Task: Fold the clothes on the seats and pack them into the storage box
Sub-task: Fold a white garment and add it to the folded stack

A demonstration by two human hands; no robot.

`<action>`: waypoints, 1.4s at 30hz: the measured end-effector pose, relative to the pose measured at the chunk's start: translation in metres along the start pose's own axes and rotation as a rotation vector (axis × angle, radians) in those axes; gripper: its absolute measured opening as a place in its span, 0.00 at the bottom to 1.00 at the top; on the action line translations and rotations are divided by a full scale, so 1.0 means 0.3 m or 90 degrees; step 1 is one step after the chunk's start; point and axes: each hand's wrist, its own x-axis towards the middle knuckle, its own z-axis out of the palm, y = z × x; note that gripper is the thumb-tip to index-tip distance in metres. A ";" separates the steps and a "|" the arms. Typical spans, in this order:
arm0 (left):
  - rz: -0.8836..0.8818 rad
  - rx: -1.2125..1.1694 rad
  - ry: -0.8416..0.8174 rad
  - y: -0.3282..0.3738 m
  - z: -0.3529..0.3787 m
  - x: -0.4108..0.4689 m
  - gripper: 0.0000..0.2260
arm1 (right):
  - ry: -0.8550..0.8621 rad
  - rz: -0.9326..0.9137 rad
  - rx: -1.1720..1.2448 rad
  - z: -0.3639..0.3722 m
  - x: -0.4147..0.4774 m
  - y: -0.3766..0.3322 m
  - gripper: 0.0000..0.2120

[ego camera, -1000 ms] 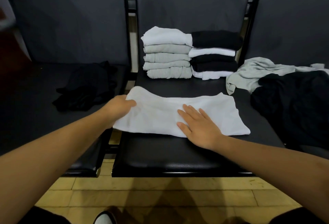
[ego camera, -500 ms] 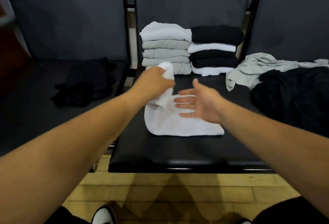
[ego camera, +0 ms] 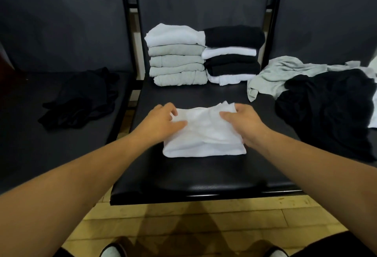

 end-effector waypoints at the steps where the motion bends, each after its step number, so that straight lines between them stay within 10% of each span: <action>1: 0.061 0.020 -0.013 -0.012 0.007 -0.012 0.18 | 0.012 -0.016 0.004 -0.001 0.002 -0.005 0.08; 6: 0.328 0.198 -0.238 -0.047 0.074 -0.064 0.28 | 0.042 0.005 -0.183 -0.011 0.011 0.055 0.10; 10: 0.292 0.145 -0.283 -0.067 0.081 -0.067 0.25 | 0.041 -0.024 -0.356 -0.010 0.028 0.068 0.10; 16: -0.004 -0.018 0.074 -0.031 0.062 -0.025 0.21 | 0.216 -0.250 -0.482 0.034 -0.010 0.042 0.12; 22: -0.308 -0.453 -0.045 0.013 0.040 0.014 0.17 | 0.009 -0.097 -0.331 0.125 -0.073 -0.026 0.22; 32: -0.142 -0.468 0.004 0.170 -0.033 0.009 0.12 | -0.286 0.219 0.408 0.152 -0.049 -0.038 0.40; 37: -0.190 -0.359 0.091 0.100 0.016 0.044 0.09 | -0.259 0.237 0.370 0.153 -0.032 -0.008 0.21; 42: -0.287 -0.670 -0.058 0.048 0.027 0.023 0.18 | -0.243 0.240 0.406 0.179 -0.033 -0.006 0.20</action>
